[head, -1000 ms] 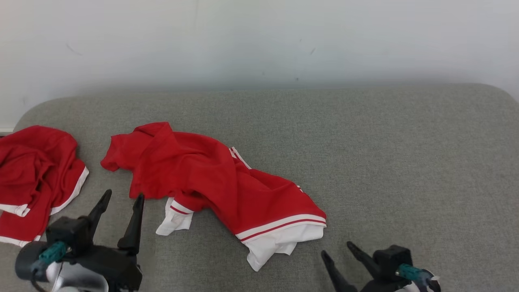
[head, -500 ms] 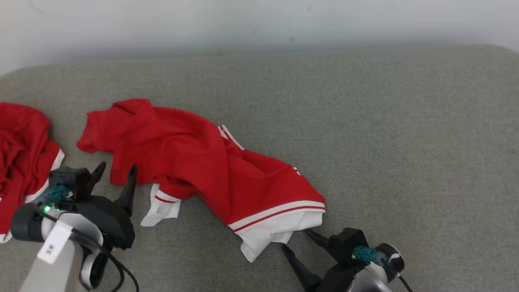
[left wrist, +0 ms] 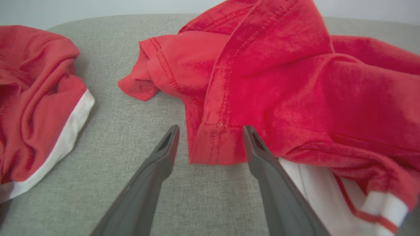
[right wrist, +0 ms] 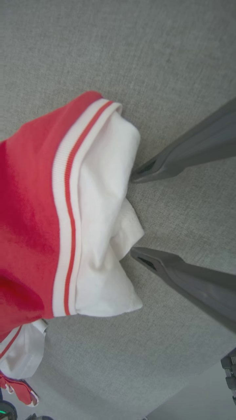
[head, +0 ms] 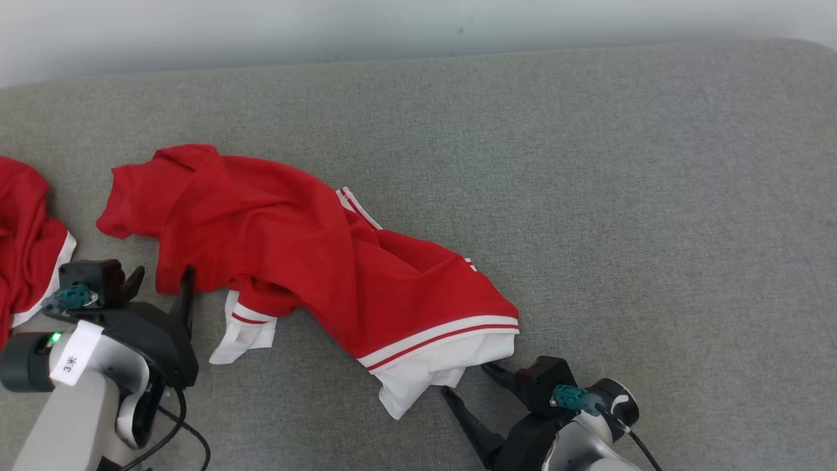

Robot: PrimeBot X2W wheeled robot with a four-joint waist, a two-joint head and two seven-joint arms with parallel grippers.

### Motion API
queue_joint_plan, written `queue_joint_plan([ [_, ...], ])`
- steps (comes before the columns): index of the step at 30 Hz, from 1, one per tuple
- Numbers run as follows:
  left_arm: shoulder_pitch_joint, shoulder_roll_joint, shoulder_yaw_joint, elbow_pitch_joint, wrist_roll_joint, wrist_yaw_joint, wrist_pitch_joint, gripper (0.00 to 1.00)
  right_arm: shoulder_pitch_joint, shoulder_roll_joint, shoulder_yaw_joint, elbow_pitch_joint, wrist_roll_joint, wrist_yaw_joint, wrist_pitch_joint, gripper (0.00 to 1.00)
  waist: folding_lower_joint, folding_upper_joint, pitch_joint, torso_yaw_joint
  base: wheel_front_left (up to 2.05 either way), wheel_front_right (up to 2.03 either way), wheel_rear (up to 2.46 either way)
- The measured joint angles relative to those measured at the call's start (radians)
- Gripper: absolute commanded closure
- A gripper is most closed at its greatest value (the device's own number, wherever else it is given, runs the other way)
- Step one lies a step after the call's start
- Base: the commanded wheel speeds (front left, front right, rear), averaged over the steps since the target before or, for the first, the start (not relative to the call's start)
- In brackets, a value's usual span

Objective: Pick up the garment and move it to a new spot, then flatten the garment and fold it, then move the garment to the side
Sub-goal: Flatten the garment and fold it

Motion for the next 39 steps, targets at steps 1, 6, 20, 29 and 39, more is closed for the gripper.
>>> queue_joint_plan([
  [1,-0.002,0.001,0.001,0.008,0.0,0.002,0.0,0.0,-0.001,0.001,0.002,0.0,0.0,0.0,0.0,0.0,0.0,0.0,-0.001,0.0,0.0,0.0,0.0],
  [6,-0.005,-0.002,-0.005,0.039,0.0,0.001,-0.002,0.0,-0.001,0.003,0.013,0.01,0.0,0.003,-0.001,0.0,0.0,0.0,-0.004,-0.001,0.0,0.0,0.0],
  [20,-0.06,-0.011,-0.008,0.109,0.0,-0.007,-0.029,0.0,-0.002,0.009,0.042,0.021,0.0,0.011,-0.023,0.0,-0.0001,0.0,0.005,-0.004,0.0,0.0,0.0],
  [29,-0.077,-0.026,-0.01,0.144,0.0,-0.008,-0.047,0.0,-0.033,0.012,0.034,0.03,-0.006,-0.008,-0.045,0.0,-0.0001,0.0,0.012,0.004,0.0,0.0,0.0],
  [39,-0.096,-0.041,-0.011,0.177,-0.003,-0.015,-0.059,0.0,-0.067,0.014,0.056,0.057,-0.039,-0.024,-0.046,0.4,-0.0001,0.0,0.037,0.015,0.0,0.0,0.0],
])
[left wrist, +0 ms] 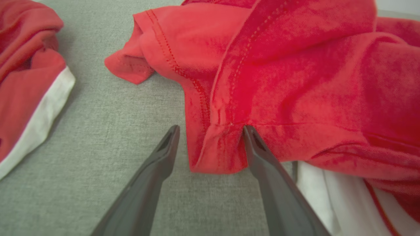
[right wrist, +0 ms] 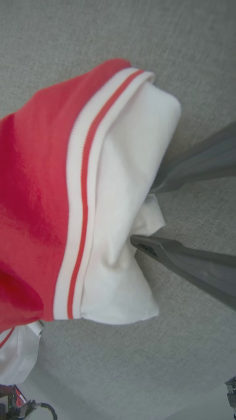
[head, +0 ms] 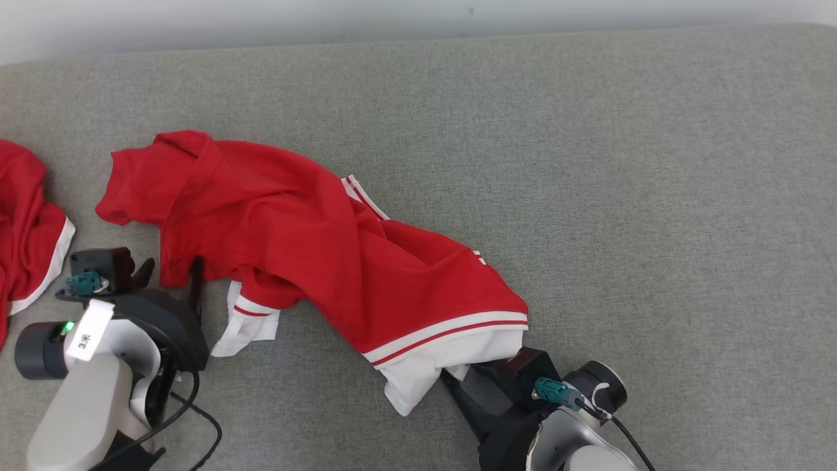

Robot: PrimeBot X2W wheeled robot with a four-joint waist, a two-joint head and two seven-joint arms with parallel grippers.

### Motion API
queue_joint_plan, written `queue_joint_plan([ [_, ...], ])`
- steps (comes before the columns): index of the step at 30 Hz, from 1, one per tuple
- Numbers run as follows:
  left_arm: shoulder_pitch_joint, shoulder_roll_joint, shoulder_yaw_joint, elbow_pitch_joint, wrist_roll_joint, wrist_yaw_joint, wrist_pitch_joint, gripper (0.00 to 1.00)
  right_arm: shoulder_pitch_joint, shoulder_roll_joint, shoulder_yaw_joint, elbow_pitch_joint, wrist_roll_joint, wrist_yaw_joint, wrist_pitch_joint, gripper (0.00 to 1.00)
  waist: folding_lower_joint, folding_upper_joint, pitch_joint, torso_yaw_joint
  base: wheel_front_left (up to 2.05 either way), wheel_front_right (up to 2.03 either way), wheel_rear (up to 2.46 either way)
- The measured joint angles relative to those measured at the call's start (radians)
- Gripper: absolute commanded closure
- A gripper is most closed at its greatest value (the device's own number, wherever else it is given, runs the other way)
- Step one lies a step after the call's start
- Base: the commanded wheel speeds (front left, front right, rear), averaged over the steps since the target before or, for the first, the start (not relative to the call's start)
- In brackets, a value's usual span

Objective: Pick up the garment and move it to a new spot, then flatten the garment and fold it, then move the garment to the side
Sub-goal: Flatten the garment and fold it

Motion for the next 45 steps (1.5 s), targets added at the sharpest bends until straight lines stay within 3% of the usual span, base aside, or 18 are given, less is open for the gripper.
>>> queue_joint_plan([
  [1,-0.006,0.0,0.001,0.004,-0.001,0.0,-0.004,0.0,-0.001,0.0,0.001,0.002,-0.002,0.0,0.0,0.52,0.0,0.0,0.002,0.002,0.0,0.0,0.0],
  [2,-0.01,0.0,0.001,0.007,-0.004,0.0,-0.005,0.0,-0.003,0.0,0.001,0.004,-0.004,-0.001,0.0,0.53,0.0001,0.0,0.003,0.003,0.0,0.0,0.0],
  [9,-0.016,-0.001,0.005,0.033,-0.005,0.0,-0.022,0.03,-0.016,0.001,0.004,0.023,-0.015,-0.006,-0.002,0.54,0.0,0.0,0.003,0.005,0.0,0.0,0.0],
  [11,-0.024,-0.001,0.005,0.041,-0.005,0.0,-0.023,0.37,-0.017,0.002,0.004,0.028,-0.015,-0.006,-0.008,0.57,0.0,0.0,0.001,0.005,0.0,0.0,0.0],
  [12,-0.028,-0.001,0.005,0.044,-0.005,0.0,-0.023,0.48,-0.017,0.002,0.003,0.029,-0.015,-0.006,-0.008,0.6,0.0,0.0,0.001,0.005,0.0,0.0,0.0],
  [15,-0.031,-0.001,0.008,0.051,-0.006,0.0,-0.039,0.54,-0.018,0.002,0.002,0.034,-0.015,-0.009,-0.008,0.71,0.0,0.0,-0.002,0.004,0.0,0.0,0.0],
  [16,-0.031,-0.001,0.008,0.051,-0.006,0.0,-0.039,0.57,-0.018,0.002,0.002,0.034,-0.015,-0.009,-0.008,0.8,0.0,0.0,-0.002,0.004,0.0,0.0,0.0],
  [17,-0.031,-0.001,0.009,0.052,-0.006,0.0,-0.04,0.62,-0.018,0.003,0.002,0.035,-0.015,-0.009,-0.009,1.0,0.0,0.0,-0.003,0.004,0.0,0.0,0.0],
  [18,-0.031,-0.001,0.009,0.054,-0.007,0.0,-0.046,0.66,-0.018,0.002,0.001,0.04,-0.015,-0.009,-0.009,1.0,0.0,0.0,-0.005,0.005,0.0,0.0,0.0],
  [19,-0.031,-0.001,0.009,0.055,-0.007,-0.001,-0.049,0.79,-0.018,0.003,0.001,0.041,-0.015,-0.009,-0.009,1.0,0.0,0.0,-0.007,0.005,0.0,0.0,0.0],
  [20,-0.032,-0.001,0.01,0.055,-0.008,-0.001,-0.056,1.0,-0.018,0.003,0.0,0.044,-0.015,-0.009,-0.009,1.0,0.0,0.0,-0.008,0.005,0.0,0.0,0.0],
  [35,-0.042,-0.042,0.041,0.048,-0.085,-0.036,-0.143,1.0,-0.012,-0.002,-0.065,0.022,0.033,-0.017,-0.076,1.0,0.0,0.0,-0.058,0.018,0.0,0.0,0.0],
  [40,-0.042,-0.058,0.064,0.012,-0.129,-0.045,-0.185,1.0,0.003,-0.012,-0.16,-0.063,0.113,-0.016,-0.135,1.0,0.0,0.0,-0.078,0.018,0.0,0.0,0.0],
  [45,-0.042,-0.078,0.079,-0.066,-0.179,-0.054,-0.235,1.0,0.007,-0.076,-0.275,-0.17,0.161,-0.017,-0.193,1.0,0.0,0.0,-0.106,0.012,0.0,0.0,0.0],
])
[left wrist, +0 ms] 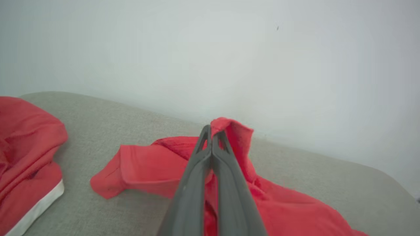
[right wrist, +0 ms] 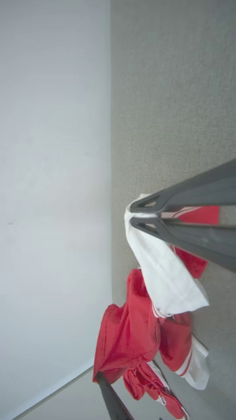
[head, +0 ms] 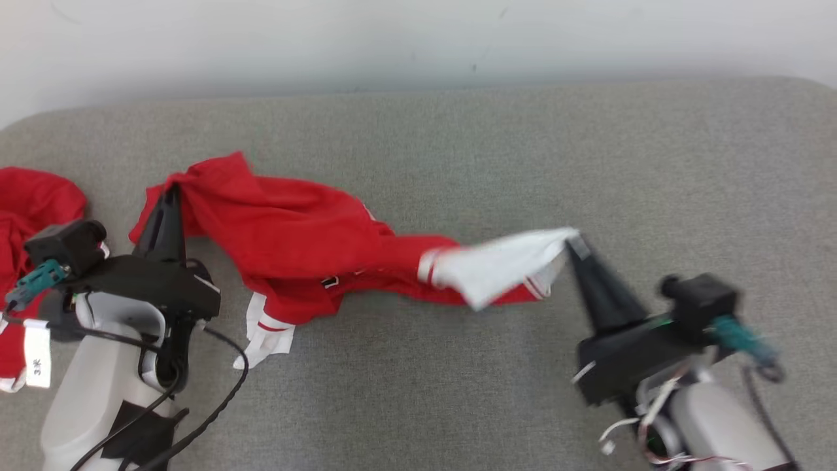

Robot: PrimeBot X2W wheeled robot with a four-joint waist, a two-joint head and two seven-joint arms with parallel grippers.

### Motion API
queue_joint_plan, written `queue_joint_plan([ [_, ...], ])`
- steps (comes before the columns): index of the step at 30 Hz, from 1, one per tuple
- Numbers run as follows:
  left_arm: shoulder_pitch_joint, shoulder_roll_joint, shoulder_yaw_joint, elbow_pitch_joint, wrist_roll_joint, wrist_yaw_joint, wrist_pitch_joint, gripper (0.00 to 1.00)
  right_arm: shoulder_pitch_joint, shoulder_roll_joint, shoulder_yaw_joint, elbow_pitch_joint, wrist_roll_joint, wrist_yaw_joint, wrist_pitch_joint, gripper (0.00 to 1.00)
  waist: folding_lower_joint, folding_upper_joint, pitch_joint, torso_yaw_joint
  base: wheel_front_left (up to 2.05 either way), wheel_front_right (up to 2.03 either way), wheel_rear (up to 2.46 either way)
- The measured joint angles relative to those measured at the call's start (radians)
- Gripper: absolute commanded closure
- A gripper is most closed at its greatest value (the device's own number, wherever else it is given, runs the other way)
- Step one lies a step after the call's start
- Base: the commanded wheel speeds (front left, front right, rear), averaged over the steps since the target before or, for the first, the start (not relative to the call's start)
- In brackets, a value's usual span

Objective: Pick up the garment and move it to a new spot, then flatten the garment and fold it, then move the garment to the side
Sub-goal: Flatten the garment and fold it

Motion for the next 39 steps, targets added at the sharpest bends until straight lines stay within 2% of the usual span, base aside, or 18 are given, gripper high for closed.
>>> queue_joint_plan([
  [7,0.052,-0.03,0.003,-0.169,-0.063,-0.008,-0.03,1.0,0.069,-0.042,-0.12,-0.169,0.088,0.005,-0.058,1.0,0.0,0.0,-0.049,-0.017,0.0,0.0,0.0],
  [10,0.113,-0.051,-0.005,-0.278,-0.119,-0.009,-0.033,1.0,0.105,-0.044,-0.158,-0.272,0.159,0.036,-0.079,1.0,0.0,0.0,-0.07,-0.027,0.0,0.0,0.0],
  [12,0.163,-0.053,-0.048,-0.39,-0.177,-0.009,-0.032,1.0,0.133,-0.044,-0.187,-0.367,0.22,0.063,-0.095,1.0,0.0,0.0,-0.081,-0.037,0.0,0.0,0.0],
  [15,0.221,-0.05,-0.11,-0.597,-0.261,-0.009,-0.021,1.0,0.167,-0.053,-0.237,-0.525,0.281,0.08,-0.115,1.0,0.0,-0.0001,-0.094,-0.053,0.0,0.0,0.0],
  [19,0.263,-0.039,-0.155,-0.885,-0.368,-0.009,0.01,1.0,0.162,-0.066,-0.326,-0.73,0.351,0.081,-0.131,1.0,-0.0001,-0.0003,-0.107,-0.076,0.0,0.0,0.0],
  [21,0.267,-0.031,-0.169,-0.991,-0.418,-0.009,0.046,1.0,0.139,-0.068,-0.362,-0.774,0.385,0.081,-0.131,1.0,-0.0002,-0.0003,-0.109,-0.088,0.0,0.0,0.0],
  [23,0.267,-0.029,-0.172,-1.037,-0.434,-0.009,0.078,1.0,0.084,-0.082,-0.389,-0.746,0.39,0.071,-0.112,1.0,-0.0002,-0.0003,-0.106,-0.098,0.0,0.0,0.0],
  [25,0.266,-0.027,-0.16,-1.024,-0.414,-0.004,0.105,1.0,0.03,-0.102,-0.393,-0.668,0.397,0.054,-0.075,1.0,-0.0002,-0.0003,-0.097,-0.105,0.0,0.0,0.0],
  [28,0.255,-0.025,-0.129,-0.92,-0.412,0.059,0.15,1.0,-0.047,-0.108,-0.342,-0.501,0.405,0.028,-0.015,1.0,0.0,-0.0003,-0.072,-0.11,0.0,0.0,0.0],
  [31,0.205,-0.009,-0.102,-0.752,-0.356,0.127,0.187,1.0,-0.147,-0.102,-0.276,-0.321,0.379,0.0,0.033,1.0,0.0002,-0.0002,-0.038,-0.112,0.0,0.0,0.0],
  [35,-0.004,-0.03,-0.048,-0.556,-0.334,0.181,0.186,1.0,-0.406,-0.073,-0.274,-0.106,0.358,-0.037,0.044,1.0,0.0004,0.0001,0.012,-0.111,0.0,0.0,0.0],
  [37,-0.139,-0.045,-0.038,-0.526,-0.313,0.187,0.171,1.0,-0.551,-0.069,-0.303,-0.068,0.358,-0.045,0.024,1.0,0.0006,0.0001,0.031,-0.107,0.0,0.0,0.0],
  [39,-0.241,-0.066,-0.037,-0.544,-0.311,0.184,0.148,1.0,-0.649,-0.072,-0.336,-0.093,0.365,-0.044,-0.005,1.0,0.0005,0.0001,0.042,-0.098,0.0,0.0,0.0],
])
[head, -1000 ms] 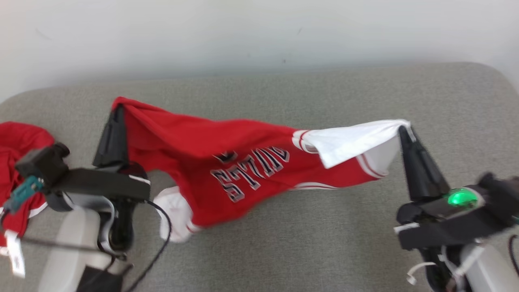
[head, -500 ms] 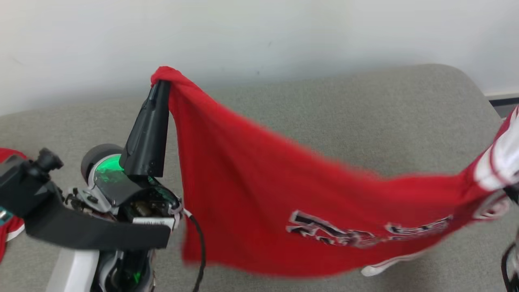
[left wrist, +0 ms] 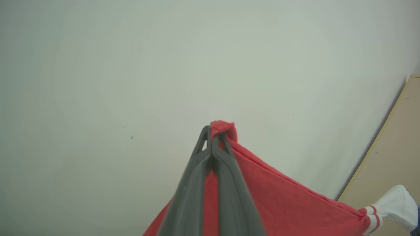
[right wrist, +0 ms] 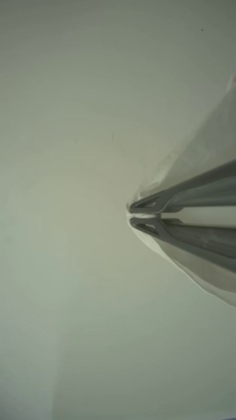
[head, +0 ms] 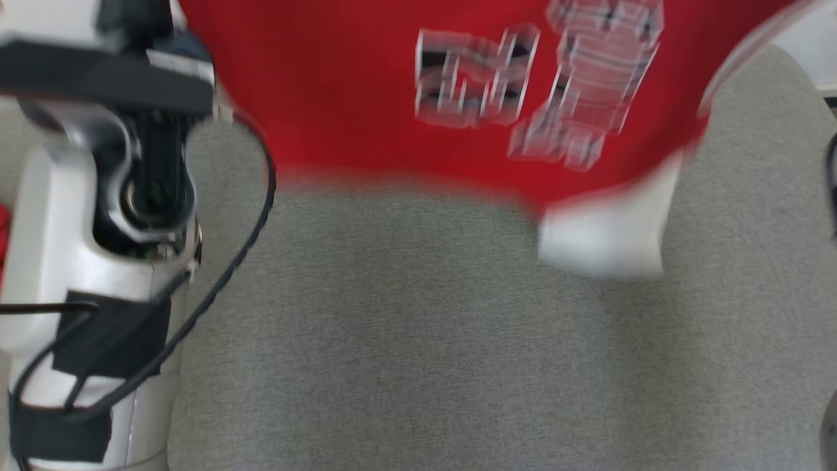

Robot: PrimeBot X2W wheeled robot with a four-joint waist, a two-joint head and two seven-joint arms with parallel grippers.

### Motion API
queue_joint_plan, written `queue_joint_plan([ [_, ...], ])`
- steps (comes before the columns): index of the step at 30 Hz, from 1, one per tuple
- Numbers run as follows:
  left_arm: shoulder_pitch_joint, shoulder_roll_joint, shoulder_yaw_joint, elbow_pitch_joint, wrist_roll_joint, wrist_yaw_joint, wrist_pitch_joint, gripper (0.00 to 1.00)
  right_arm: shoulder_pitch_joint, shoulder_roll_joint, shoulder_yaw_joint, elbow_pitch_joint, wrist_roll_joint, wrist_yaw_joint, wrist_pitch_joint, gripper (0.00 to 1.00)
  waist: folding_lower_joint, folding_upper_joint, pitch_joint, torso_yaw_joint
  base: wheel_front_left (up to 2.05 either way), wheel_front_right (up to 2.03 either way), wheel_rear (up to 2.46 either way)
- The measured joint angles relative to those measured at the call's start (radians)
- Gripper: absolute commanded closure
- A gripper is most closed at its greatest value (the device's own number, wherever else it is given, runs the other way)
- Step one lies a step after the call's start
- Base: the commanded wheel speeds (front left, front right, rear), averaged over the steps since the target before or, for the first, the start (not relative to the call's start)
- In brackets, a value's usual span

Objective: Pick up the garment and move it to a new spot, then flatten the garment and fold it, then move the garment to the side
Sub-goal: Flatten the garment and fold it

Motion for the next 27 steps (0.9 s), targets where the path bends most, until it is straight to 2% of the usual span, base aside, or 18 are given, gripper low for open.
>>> queue_joint_plan([
  [5,-0.04,-0.009,0.014,-0.086,-0.013,-0.017,-0.037,1.0,-0.022,-0.033,-0.026,-0.073,0.024,0.023,-0.017,1.0,-0.0003,-0.0002,0.005,0.03,0.0,0.0,0.0],
  [9,0.092,0.021,-0.018,-0.075,0.018,-0.015,-0.03,1.0,0.147,-0.059,-0.003,-0.08,0.024,0.021,0.049,1.0,-0.0005,-0.0002,0.016,0.04,0.0,0.0,0.0],
  [13,0.271,0.05,-0.055,0.061,0.053,-0.005,-0.013,1.0,0.445,-0.036,0.061,-0.027,0.029,0.008,0.131,1.0,-0.0004,0.0,0.046,0.037,0.0,0.0,0.0],
  [15,0.318,0.067,-0.057,0.135,0.061,0.003,-0.012,1.0,0.529,-0.014,0.109,0.011,0.032,0.009,0.156,1.0,-0.0004,-0.0001,0.065,0.032,0.0,0.0,0.0],
  [19,0.326,0.091,-0.057,0.216,0.072,0.003,-0.007,1.0,0.557,0.01,0.15,0.058,0.033,0.011,0.175,1.0,-0.0004,0.0,0.096,0.019,0.0,0.0,0.0],
  [23,0.284,0.102,-0.067,0.328,0.074,-0.008,0.009,1.0,0.525,0.014,0.157,0.115,0.041,0.03,0.182,1.0,-0.0003,0.0,0.125,-0.007,0.0,0.0,0.0],
  [26,0.261,0.097,-0.078,0.391,0.07,-0.026,0.024,1.0,0.528,0.008,0.156,0.13,0.058,0.05,0.185,1.0,-0.0003,0.0,0.127,-0.02,0.0,0.0,0.0],
  [27,0.264,0.095,-0.081,0.421,0.056,-0.047,0.046,1.0,0.54,0.001,0.163,0.127,0.062,0.073,0.193,1.0,-0.0004,-0.0001,0.118,-0.023,0.0,0.0,0.0],
])
